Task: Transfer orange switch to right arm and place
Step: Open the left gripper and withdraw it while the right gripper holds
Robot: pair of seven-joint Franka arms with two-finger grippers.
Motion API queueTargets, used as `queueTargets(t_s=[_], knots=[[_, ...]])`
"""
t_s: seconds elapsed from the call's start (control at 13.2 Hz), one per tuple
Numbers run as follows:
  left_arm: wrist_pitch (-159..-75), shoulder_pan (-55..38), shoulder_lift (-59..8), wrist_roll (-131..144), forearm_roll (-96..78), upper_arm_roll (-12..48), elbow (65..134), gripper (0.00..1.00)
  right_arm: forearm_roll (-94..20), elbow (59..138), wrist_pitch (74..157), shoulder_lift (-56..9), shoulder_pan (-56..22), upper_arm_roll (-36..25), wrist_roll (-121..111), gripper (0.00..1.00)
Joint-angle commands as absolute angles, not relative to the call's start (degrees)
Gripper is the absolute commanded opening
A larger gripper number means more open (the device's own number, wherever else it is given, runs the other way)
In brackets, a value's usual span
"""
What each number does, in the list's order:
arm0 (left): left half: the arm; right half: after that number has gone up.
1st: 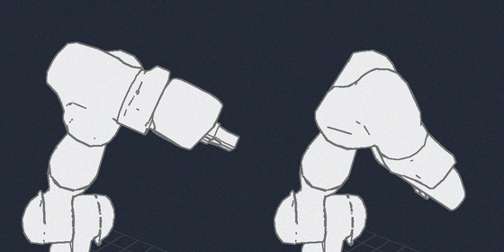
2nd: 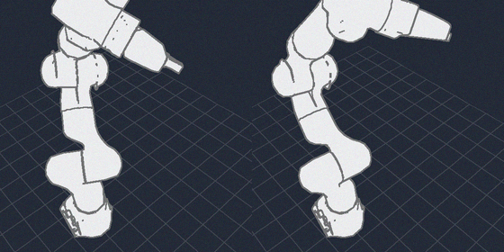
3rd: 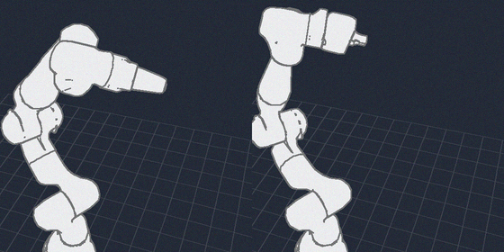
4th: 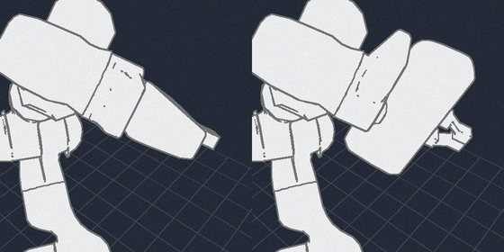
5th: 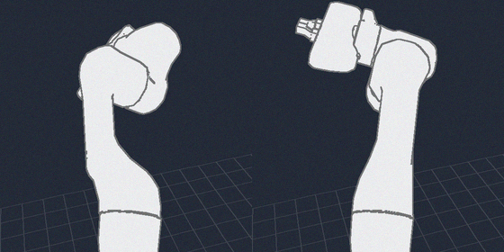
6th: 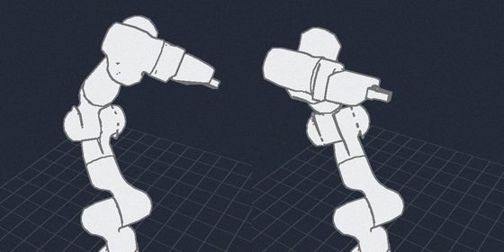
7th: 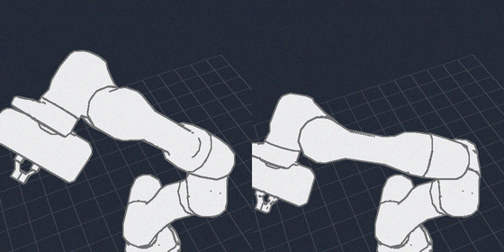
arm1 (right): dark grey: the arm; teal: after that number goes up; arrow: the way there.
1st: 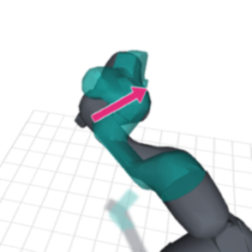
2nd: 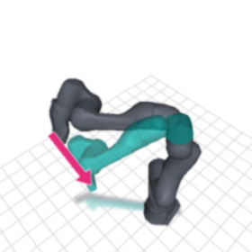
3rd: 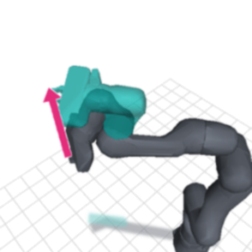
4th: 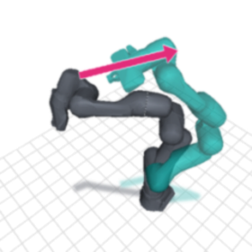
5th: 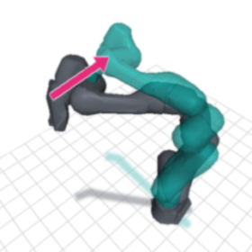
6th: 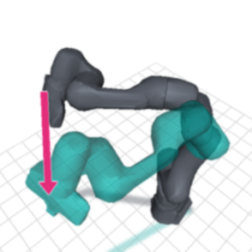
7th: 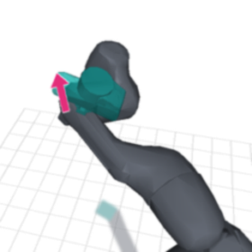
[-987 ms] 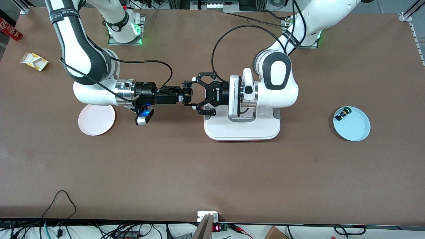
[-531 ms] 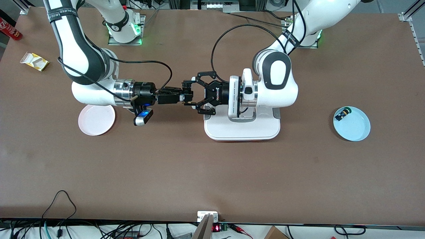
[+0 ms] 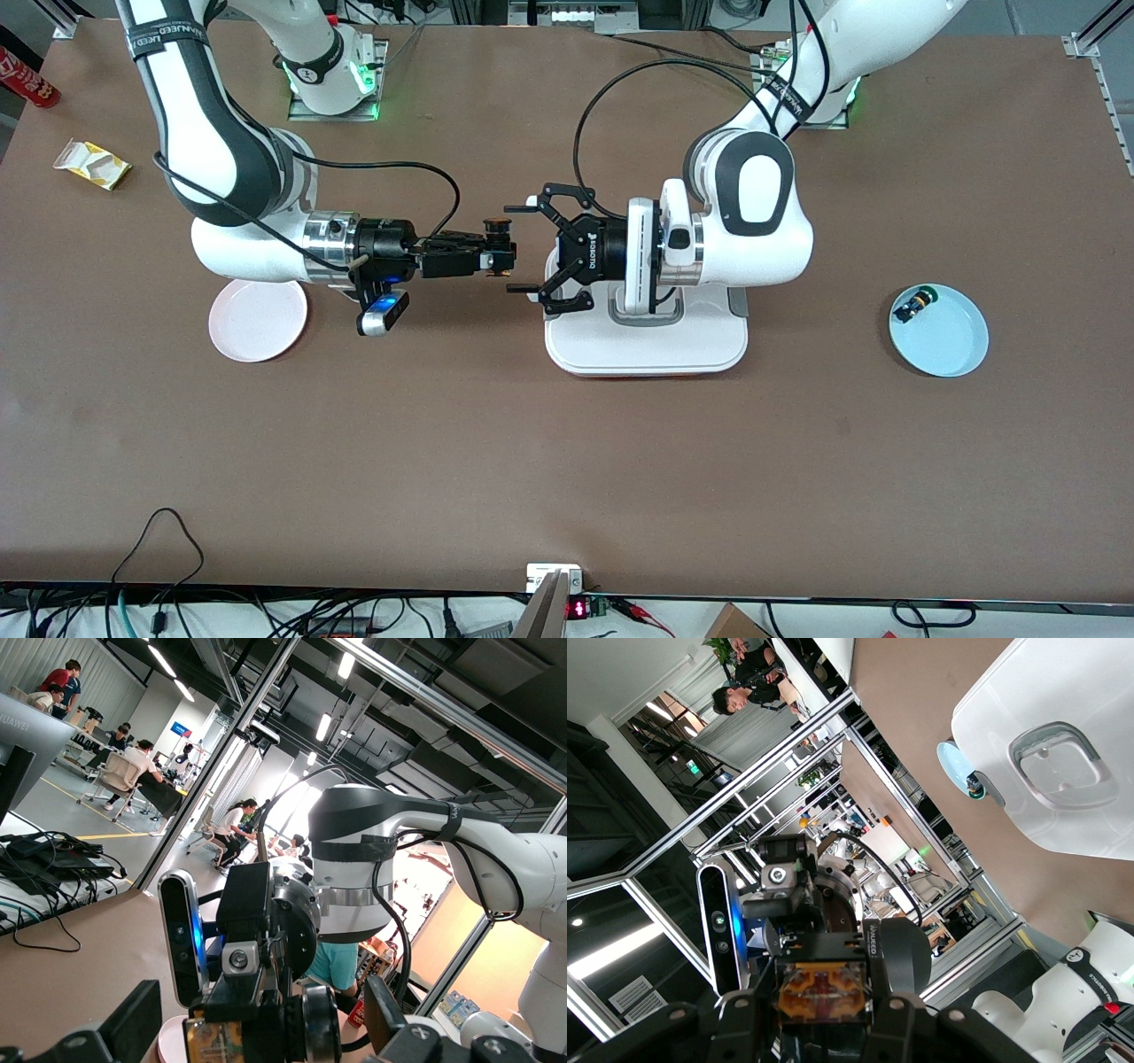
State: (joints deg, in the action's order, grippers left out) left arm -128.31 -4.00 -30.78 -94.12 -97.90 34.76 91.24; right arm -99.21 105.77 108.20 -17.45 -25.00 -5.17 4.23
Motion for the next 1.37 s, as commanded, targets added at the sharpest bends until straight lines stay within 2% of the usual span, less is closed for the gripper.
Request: queueTargets(t_s=[0.0, 0.23, 0.53, 0.83, 1.29], knots=[[-126.0, -1.9, -27.9, -90.1, -98.7, 35.1, 92.5, 1.00, -99.6, 105.9, 108.1, -16.9, -24.8, -4.8, 4.4, 0.27], [-123.3, 0.3, -26.4, -82.9, -92.9, 35.0, 92.0, 1.00, -99.3, 106.1, 107.8, -16.0, -24.0, -4.8, 4.1, 0.27], [-112.2, 6.4, -25.8, -67.7, -76.1, 35.1, 90.0, 1.00, -97.8, 107.0, 104.6, -15.7, -21.4, -4.8, 4.0, 0.27], [-95.4, 12.7, -25.8, -49.1, -56.8, 34.6, 85.7, 1.00, -86.5, 106.7, 100.3, -15.0, -16.9, -4.8, 3.8, 0.27], [-83.9, 15.2, -26.2, -27.6, -30.7, 34.0, 82.9, 1.00, -64.0, 106.4, 89.1, -14.9, -8.5, -4.8, -0.6, 0.27]])
